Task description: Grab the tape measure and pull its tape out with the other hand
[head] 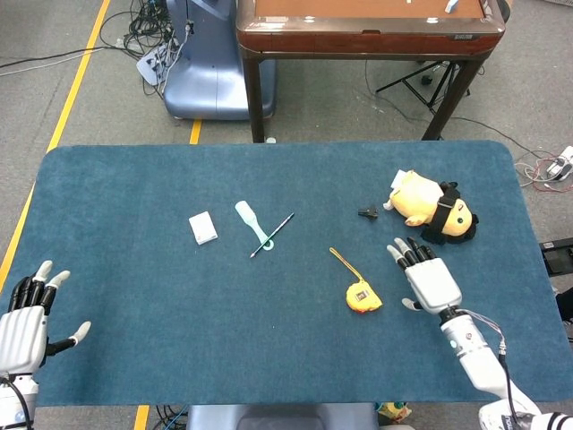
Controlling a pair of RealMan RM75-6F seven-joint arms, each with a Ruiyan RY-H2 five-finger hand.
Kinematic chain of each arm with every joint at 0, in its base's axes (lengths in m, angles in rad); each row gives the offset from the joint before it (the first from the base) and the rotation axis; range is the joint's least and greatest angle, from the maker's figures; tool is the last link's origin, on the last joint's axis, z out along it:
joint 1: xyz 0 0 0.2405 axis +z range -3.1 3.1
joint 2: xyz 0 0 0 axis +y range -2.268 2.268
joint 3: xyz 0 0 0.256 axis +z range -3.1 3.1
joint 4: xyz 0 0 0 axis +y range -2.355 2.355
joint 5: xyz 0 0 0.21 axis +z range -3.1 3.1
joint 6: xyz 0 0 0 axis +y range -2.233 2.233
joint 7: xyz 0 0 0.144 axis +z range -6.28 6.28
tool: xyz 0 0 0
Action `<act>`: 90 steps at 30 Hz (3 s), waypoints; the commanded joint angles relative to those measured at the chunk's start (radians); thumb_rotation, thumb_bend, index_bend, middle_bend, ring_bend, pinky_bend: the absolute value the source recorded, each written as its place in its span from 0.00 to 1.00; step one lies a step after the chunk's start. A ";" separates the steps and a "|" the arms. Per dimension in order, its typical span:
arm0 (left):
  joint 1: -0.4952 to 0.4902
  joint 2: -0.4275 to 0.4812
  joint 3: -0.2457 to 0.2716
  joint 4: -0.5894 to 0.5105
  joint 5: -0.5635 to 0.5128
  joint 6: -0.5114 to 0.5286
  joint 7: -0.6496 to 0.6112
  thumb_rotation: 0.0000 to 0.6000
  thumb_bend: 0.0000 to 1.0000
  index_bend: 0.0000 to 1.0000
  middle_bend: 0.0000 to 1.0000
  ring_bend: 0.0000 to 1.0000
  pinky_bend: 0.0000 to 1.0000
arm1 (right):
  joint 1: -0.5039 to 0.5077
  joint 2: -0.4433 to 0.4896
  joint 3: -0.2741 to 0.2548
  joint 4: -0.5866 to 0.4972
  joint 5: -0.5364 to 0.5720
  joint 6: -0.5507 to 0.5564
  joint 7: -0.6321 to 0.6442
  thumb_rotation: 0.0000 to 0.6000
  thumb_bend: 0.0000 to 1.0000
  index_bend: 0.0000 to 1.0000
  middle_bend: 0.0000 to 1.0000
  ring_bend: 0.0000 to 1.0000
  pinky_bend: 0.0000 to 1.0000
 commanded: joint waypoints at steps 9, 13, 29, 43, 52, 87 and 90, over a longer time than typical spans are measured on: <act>0.002 -0.001 -0.001 -0.001 -0.003 -0.001 0.002 1.00 0.18 0.16 0.00 0.00 0.02 | 0.058 -0.104 -0.006 0.133 -0.008 -0.041 0.011 1.00 0.01 0.01 0.05 0.03 0.16; 0.004 0.001 -0.002 -0.002 -0.006 0.000 0.004 1.00 0.18 0.16 0.00 0.00 0.02 | 0.077 -0.144 -0.006 0.183 -0.026 -0.043 0.029 1.00 0.01 0.01 0.05 0.03 0.16; 0.005 0.000 -0.001 -0.001 -0.007 -0.003 0.005 1.00 0.18 0.16 0.00 0.00 0.02 | 0.134 -0.234 -0.024 0.213 -0.083 -0.060 0.082 1.00 0.01 0.01 0.05 0.03 0.16; 0.013 0.008 -0.004 0.009 -0.015 0.001 -0.012 1.00 0.18 0.16 0.00 0.00 0.02 | 0.222 -0.391 0.048 0.267 -0.021 -0.109 0.057 1.00 0.01 0.01 0.05 0.03 0.16; 0.011 0.012 -0.007 0.014 -0.021 -0.005 -0.018 1.00 0.18 0.16 0.00 0.00 0.02 | 0.269 -0.435 0.085 0.272 0.052 -0.156 0.027 1.00 0.03 0.02 0.16 0.04 0.16; 0.010 0.013 -0.007 -0.004 -0.020 -0.007 -0.004 1.00 0.18 0.16 0.00 0.00 0.01 | 0.295 -0.361 0.038 0.217 0.168 -0.213 0.023 1.00 0.29 0.28 0.31 0.15 0.16; 0.010 0.012 -0.006 -0.003 -0.021 -0.008 -0.005 1.00 0.18 0.16 0.00 0.00 0.01 | 0.298 -0.361 0.038 0.216 0.175 -0.214 0.024 1.00 0.33 0.30 0.33 0.16 0.16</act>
